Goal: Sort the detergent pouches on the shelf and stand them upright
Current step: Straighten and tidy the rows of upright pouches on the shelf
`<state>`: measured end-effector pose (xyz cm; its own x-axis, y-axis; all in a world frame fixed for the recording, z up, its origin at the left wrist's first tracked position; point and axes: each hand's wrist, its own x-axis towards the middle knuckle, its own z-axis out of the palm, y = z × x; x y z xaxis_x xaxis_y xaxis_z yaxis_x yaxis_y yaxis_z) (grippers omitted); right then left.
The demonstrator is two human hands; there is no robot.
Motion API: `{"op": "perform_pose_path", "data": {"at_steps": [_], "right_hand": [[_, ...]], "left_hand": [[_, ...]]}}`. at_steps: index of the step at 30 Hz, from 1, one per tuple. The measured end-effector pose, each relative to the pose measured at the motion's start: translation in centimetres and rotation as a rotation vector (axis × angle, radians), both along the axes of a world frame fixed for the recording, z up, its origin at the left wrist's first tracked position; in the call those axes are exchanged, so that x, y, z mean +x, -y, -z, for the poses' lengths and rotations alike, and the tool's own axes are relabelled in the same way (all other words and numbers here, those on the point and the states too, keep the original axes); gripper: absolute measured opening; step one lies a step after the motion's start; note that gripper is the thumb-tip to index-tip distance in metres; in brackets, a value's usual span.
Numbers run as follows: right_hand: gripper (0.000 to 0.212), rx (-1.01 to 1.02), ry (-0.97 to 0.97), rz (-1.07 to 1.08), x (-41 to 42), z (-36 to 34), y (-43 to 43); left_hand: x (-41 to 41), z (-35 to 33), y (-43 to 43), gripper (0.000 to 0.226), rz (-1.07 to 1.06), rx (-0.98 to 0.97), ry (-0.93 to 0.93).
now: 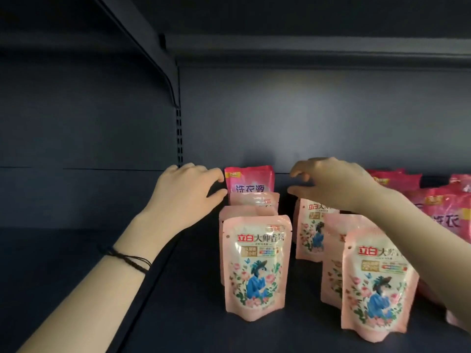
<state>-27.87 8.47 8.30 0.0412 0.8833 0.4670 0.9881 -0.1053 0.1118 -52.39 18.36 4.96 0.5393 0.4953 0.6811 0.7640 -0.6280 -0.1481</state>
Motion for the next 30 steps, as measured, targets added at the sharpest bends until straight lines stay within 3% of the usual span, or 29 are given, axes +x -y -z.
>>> {"op": "perform_pose_path", "data": {"at_steps": [6, 10, 13, 15, 17, 20, 23, 25, 30], "right_hand": [[0.041, -0.286, 0.194, 0.159, 0.0, -3.6, -7.8], [0.040, -0.359, 0.065, 0.173, 0.7, -3.6, -13.1], [0.039, -0.302, -0.076, 0.165, 1.1, -3.2, -15.3], [0.024, -0.339, -0.141, 0.176, 1.3, -2.9, -15.8], [0.011, -0.359, -0.195, 0.187, 1.2, -2.8, -15.9], [0.018, -0.287, -0.301, 0.135, 0.5, -3.0, -15.8], [0.017, -0.143, -0.532, 0.043, -0.8, -3.1, -16.1], [0.016, -0.054, -0.621, -0.001, -1.6, -3.5, -16.4], [0.008, 0.185, -0.842, -0.143, -2.4, -6.3, -14.8]], "left_hand": [[3.8, -1.2, -7.6, 0.052, 0.002, -0.058, -0.096], [6.9, 0.3, -12.4, 0.061, 0.008, -0.302, -0.071], [8.5, 2.0, -14.6, 0.048, 0.147, -0.545, 0.186], [9.4, 3.1, -15.1, 0.040, 0.278, -0.771, 0.485], [9.8, 3.8, -15.4, 0.035, 0.322, -0.877, 0.741], [9.9, 4.5, -15.8, 0.031, 0.314, -0.906, 0.921], [9.3, 4.9, -15.6, 0.010, 0.467, -1.101, 1.073], [8.4, 4.4, -15.3, 0.011, 0.542, -1.131, 1.181], [6.4, -0.6, -13.5, 0.006, 0.724, -0.972, 1.285]]}}
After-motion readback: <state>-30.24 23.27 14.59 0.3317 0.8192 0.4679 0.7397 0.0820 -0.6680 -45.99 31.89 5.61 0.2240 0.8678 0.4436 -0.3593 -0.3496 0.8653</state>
